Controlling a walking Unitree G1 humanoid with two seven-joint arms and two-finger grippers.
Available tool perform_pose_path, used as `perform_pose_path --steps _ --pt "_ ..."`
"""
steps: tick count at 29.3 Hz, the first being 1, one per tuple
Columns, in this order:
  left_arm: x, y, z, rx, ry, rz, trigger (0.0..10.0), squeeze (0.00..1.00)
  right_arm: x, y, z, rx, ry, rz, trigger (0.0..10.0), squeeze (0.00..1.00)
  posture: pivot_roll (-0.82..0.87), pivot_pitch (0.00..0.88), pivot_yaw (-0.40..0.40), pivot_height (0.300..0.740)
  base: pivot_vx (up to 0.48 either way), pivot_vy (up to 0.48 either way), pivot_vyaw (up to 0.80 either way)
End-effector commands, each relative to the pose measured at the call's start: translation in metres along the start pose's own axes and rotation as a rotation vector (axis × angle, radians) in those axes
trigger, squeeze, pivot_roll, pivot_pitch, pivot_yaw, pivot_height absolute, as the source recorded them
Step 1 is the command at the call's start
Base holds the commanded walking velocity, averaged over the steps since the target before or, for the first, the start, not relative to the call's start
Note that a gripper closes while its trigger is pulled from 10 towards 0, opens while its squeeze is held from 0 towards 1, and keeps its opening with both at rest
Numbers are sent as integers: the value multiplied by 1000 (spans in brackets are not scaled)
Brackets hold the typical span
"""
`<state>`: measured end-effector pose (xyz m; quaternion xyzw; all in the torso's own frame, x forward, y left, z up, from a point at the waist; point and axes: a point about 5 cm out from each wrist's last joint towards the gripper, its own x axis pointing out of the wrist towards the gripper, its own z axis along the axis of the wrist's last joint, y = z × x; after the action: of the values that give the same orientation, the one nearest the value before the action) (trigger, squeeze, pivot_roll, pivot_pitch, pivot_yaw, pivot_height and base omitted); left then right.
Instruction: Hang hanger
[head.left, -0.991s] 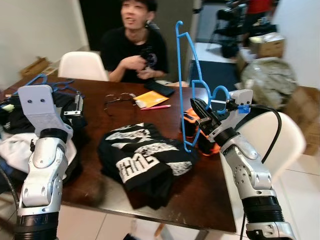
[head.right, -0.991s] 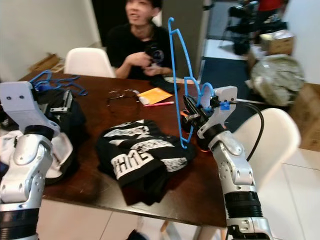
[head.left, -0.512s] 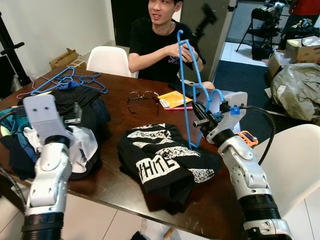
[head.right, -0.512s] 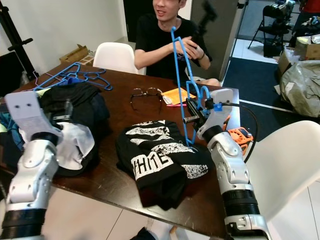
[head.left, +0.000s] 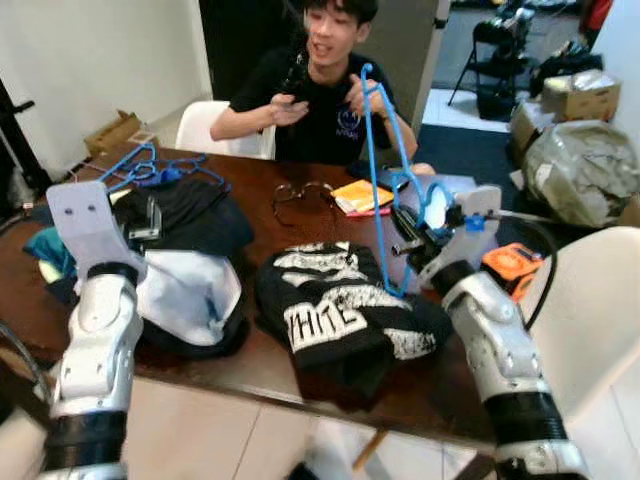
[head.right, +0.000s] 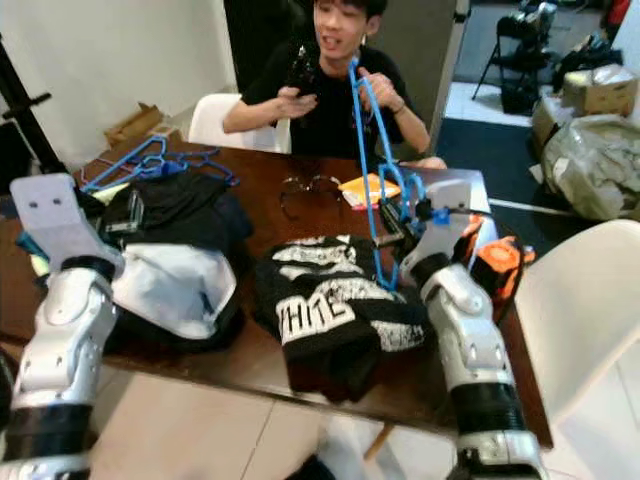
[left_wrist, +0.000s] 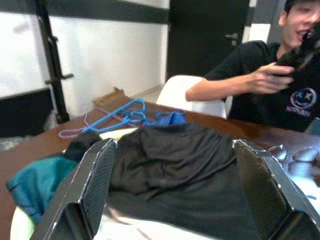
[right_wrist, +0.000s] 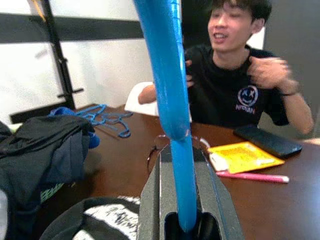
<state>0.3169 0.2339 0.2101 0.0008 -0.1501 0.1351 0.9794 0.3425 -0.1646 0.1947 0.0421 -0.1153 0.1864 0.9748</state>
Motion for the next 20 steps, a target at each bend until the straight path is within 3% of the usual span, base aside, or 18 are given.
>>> perform_pose_path --steps 1,8,20 --pt "0 2 0 -2 1 -6 10000 0 1 4 0 -1 4 16 10000 0 24 0 -28 740 0 0 0" --pt "1 2 -6 5 46 0 10000 0 0 7 0 -3 8 29 10000 0 19 0 -26 740 0 -411 0" --pt "12 24 -3 -51 31 50 10000 0 -4 2 -5 -56 66 -2 10000 0 10 0 -20 740 0 0 0"
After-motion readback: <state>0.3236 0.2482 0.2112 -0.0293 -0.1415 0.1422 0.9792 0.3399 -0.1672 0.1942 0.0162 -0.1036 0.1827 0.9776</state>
